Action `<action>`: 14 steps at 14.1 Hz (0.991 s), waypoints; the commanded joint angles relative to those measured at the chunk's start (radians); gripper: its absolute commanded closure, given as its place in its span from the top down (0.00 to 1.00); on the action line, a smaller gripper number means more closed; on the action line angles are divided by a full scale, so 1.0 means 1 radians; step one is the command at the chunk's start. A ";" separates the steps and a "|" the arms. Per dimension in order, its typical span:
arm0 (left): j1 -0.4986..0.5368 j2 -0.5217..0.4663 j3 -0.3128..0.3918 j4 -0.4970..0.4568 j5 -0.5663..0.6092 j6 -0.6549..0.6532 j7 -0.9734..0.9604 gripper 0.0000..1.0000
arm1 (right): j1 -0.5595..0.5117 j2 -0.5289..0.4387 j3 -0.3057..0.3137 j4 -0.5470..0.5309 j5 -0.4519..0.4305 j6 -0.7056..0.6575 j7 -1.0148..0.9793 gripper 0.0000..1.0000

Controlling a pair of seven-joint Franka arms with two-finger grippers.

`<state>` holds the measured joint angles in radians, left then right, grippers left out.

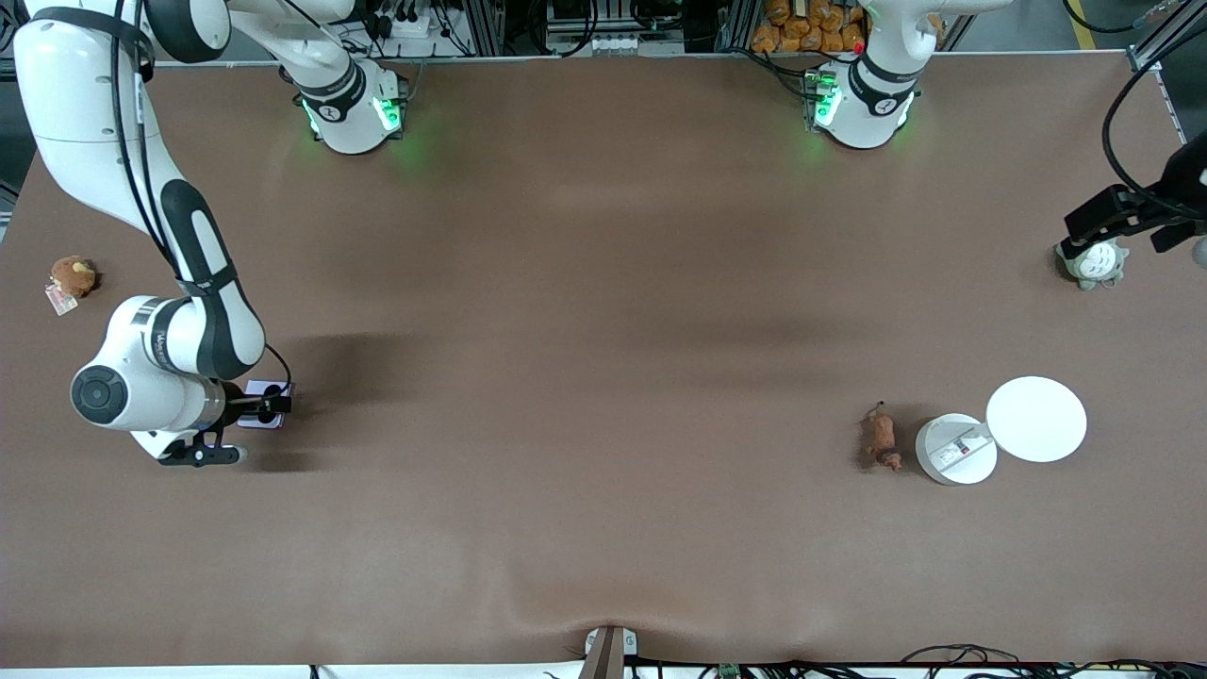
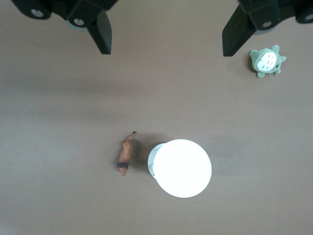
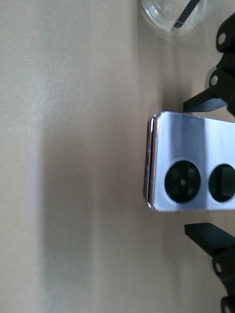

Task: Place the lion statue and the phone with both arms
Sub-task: 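Carry the phone with the right gripper toward the clear cup, then lower the phone beside the cup and open the right gripper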

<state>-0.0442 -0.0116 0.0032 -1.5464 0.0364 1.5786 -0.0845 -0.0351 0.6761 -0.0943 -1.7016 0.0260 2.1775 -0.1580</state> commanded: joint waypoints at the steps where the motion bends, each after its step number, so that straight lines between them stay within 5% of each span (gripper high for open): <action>1: 0.004 -0.004 -0.017 0.003 -0.004 -0.006 0.008 1.00 | -0.009 -0.023 0.041 0.145 0.006 -0.212 -0.008 1.00; 7: 0.001 -0.011 -0.019 0.002 -0.013 -0.017 -0.018 1.00 | 0.008 -0.048 0.079 0.397 0.006 -0.491 -0.012 1.00; 10: -0.002 -0.010 -0.023 0.006 -0.012 -0.017 -0.008 1.00 | 0.012 -0.073 0.085 0.665 0.003 -0.749 -0.012 1.00; 14: 0.000 -0.014 -0.048 0.006 -0.010 -0.028 0.002 1.00 | 0.015 -0.222 0.082 0.711 -0.004 -0.936 0.001 1.00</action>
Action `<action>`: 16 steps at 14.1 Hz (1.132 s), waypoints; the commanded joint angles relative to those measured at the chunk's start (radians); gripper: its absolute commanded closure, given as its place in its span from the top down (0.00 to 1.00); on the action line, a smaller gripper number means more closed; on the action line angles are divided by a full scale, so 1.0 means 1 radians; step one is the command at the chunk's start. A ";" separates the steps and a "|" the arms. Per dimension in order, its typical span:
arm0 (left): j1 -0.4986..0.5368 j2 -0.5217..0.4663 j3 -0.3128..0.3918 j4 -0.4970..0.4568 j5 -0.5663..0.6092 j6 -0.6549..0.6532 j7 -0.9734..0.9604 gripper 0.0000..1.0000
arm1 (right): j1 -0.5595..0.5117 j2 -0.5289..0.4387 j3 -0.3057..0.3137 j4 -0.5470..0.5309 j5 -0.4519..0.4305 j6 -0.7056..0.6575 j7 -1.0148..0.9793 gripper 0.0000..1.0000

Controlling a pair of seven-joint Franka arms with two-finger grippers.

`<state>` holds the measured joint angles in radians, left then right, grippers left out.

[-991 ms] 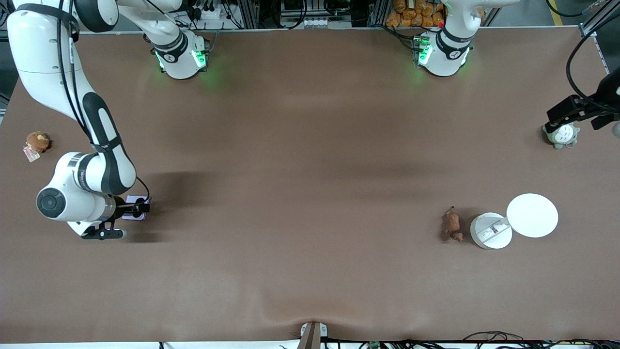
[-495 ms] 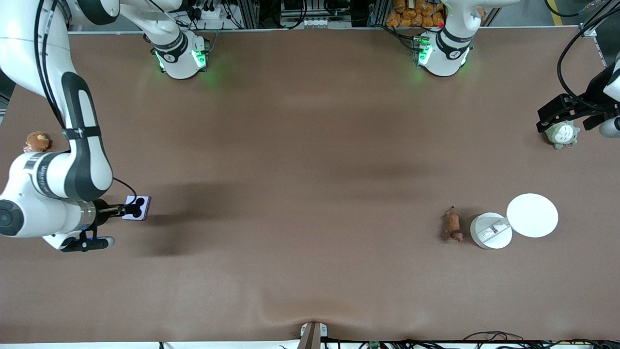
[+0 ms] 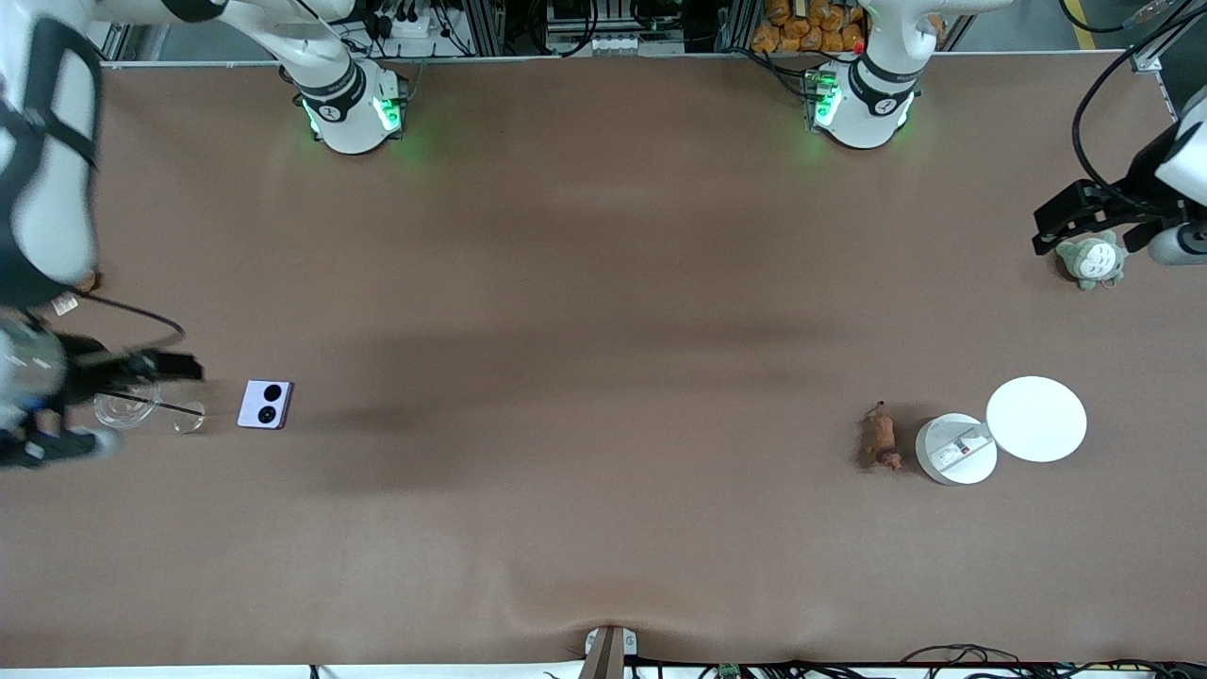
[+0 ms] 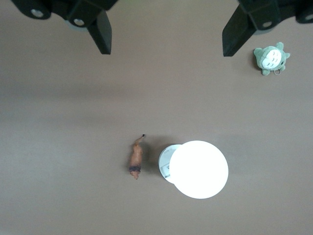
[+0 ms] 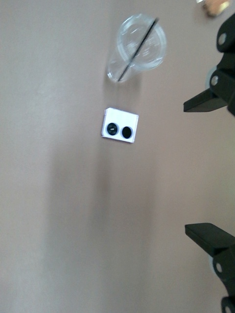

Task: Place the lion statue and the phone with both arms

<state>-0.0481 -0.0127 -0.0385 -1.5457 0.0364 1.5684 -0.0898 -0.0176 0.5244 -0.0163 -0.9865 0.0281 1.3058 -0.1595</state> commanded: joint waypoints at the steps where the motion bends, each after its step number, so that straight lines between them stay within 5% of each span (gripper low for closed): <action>1: 0.004 -0.016 -0.008 0.006 -0.013 -0.018 0.001 1.00 | 0.013 -0.122 0.004 -0.009 -0.010 -0.085 0.021 1.00; 3: 0.002 -0.010 -0.020 0.012 -0.013 -0.018 -0.007 1.00 | 0.019 -0.211 0.006 -0.067 0.009 -0.106 0.122 1.00; 9: 0.011 -0.018 -0.021 0.015 -0.013 -0.027 -0.011 1.00 | 0.011 -0.587 -0.001 -0.509 0.035 0.050 0.137 1.00; 13: 0.014 -0.016 -0.018 0.015 -0.007 -0.053 0.002 1.00 | 0.015 -0.604 0.002 -0.544 0.024 0.061 0.130 1.00; 16: 0.013 -0.012 -0.014 0.024 0.000 -0.053 0.002 1.00 | 0.031 -0.552 0.010 -0.454 0.010 0.052 0.135 1.00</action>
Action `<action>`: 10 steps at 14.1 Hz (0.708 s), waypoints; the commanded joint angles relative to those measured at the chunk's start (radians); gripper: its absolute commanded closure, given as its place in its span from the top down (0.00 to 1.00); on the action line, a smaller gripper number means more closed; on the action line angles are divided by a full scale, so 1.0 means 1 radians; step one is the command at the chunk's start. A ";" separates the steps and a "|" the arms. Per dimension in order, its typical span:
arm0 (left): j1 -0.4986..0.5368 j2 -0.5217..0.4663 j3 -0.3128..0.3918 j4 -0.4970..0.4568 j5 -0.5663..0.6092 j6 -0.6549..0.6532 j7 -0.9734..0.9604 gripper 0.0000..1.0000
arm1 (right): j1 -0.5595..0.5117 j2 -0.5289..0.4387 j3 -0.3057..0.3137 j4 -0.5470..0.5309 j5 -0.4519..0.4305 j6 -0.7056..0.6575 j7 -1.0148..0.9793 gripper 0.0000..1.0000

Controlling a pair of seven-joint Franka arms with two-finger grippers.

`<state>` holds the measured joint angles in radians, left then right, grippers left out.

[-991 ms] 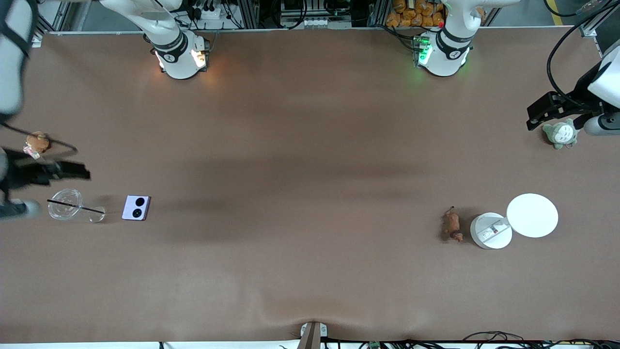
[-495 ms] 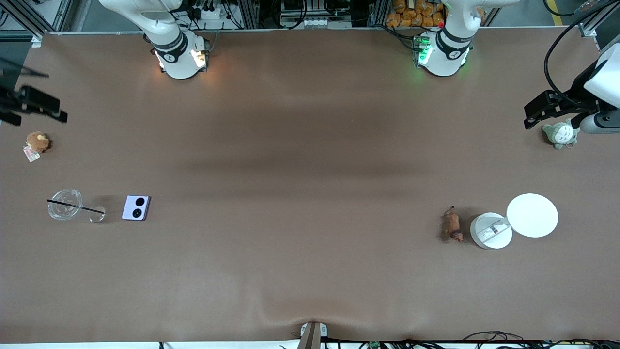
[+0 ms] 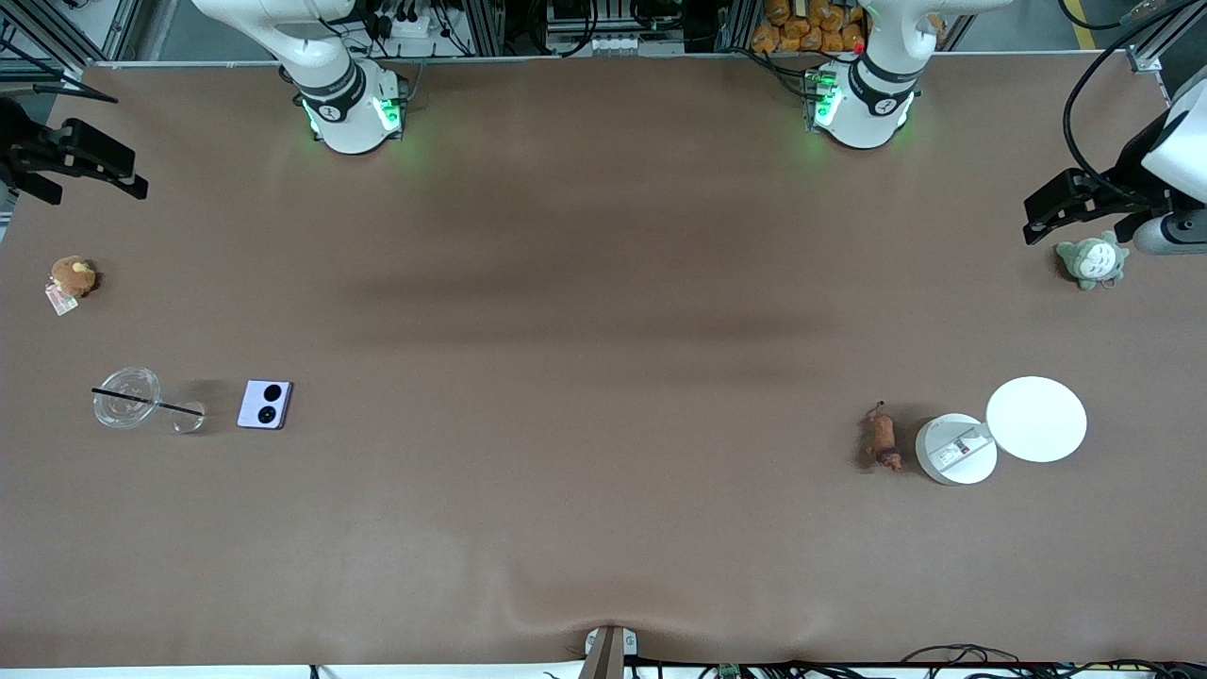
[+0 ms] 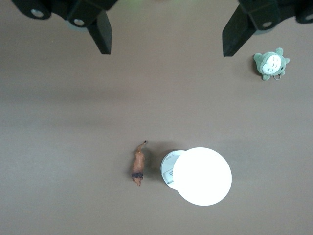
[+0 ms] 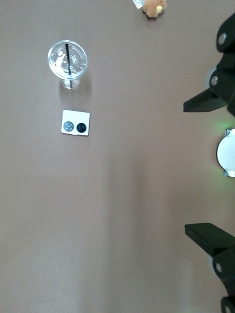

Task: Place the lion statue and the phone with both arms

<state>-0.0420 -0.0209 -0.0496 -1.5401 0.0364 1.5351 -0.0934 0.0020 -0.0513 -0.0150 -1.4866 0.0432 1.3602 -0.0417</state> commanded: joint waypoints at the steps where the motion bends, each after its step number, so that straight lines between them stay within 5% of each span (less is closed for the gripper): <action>1: 0.007 0.004 -0.003 0.027 0.000 -0.019 0.006 1.00 | 0.032 0.025 0.013 0.046 -0.041 -0.006 0.016 1.00; 10: 0.013 0.004 0.000 0.035 0.002 -0.021 0.004 1.00 | 0.030 0.030 0.007 0.054 -0.054 -0.006 0.006 1.00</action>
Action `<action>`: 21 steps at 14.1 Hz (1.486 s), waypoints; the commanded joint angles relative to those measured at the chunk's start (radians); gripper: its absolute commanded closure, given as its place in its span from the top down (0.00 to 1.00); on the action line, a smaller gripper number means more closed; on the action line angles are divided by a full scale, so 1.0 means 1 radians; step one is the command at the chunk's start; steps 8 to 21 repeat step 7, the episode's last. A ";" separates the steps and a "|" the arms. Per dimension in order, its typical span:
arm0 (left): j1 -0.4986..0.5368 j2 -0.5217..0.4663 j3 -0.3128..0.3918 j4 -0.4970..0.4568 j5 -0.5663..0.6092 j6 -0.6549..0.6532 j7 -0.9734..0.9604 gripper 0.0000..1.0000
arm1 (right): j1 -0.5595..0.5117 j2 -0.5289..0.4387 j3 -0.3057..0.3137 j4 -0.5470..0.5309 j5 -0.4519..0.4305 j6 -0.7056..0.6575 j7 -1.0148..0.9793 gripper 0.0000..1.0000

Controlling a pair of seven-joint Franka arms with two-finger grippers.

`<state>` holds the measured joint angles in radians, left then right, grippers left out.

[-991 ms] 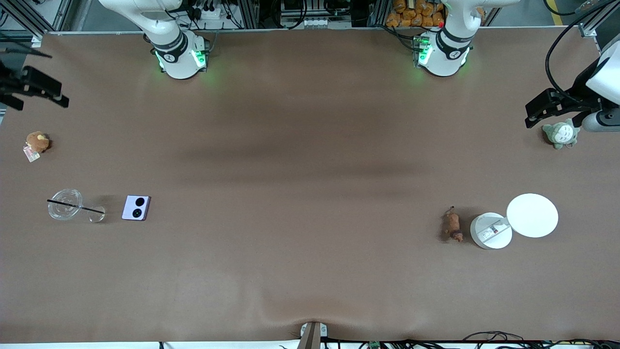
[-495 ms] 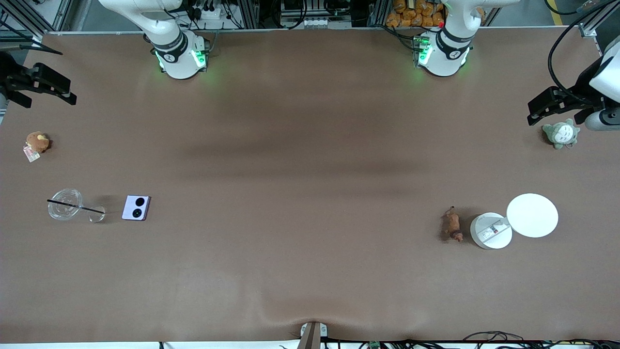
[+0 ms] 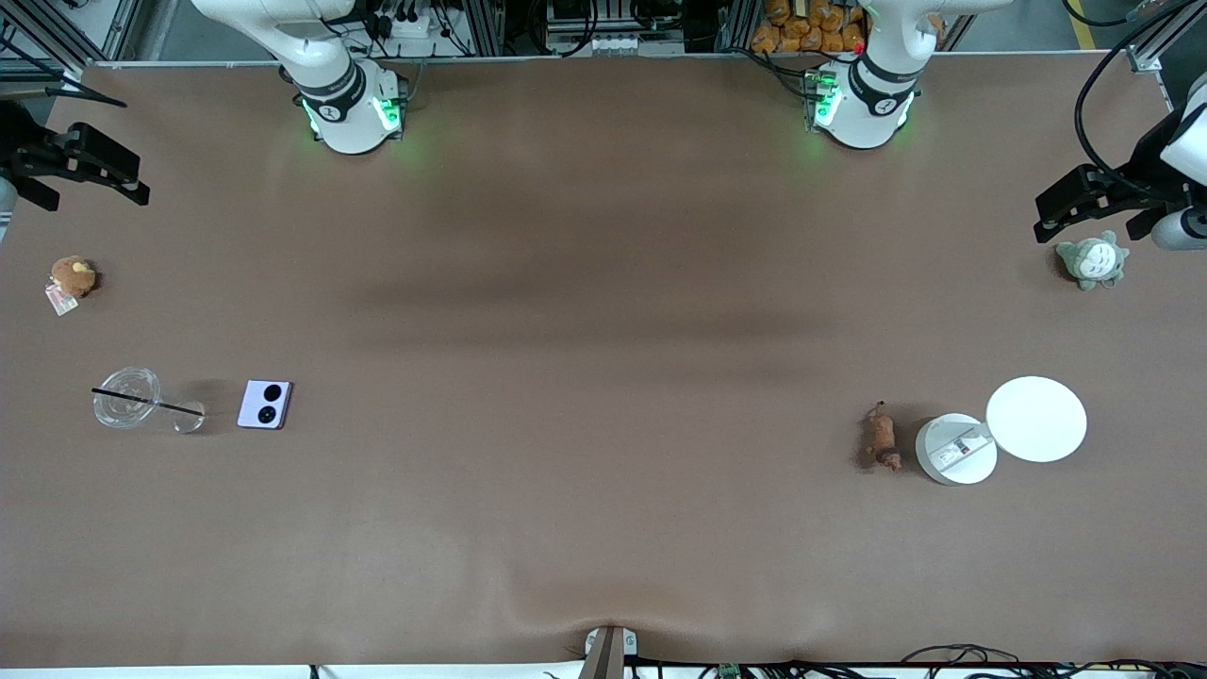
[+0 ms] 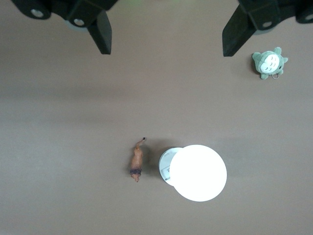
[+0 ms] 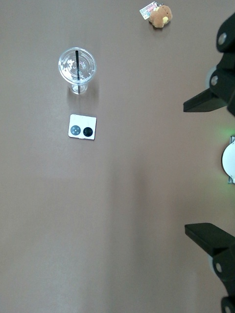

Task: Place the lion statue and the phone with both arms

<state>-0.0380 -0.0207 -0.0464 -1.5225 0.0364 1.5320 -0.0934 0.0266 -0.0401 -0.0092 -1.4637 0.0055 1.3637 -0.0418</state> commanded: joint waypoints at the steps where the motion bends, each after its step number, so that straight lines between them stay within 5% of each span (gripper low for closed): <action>1: 0.010 0.005 -0.003 0.018 0.002 -0.018 0.004 1.00 | 0.007 0.019 0.002 0.031 -0.015 -0.006 0.006 1.00; 21: 0.015 0.010 -0.001 0.018 0.000 -0.018 0.006 1.00 | 0.009 0.020 0.003 0.028 -0.013 0.000 0.006 1.00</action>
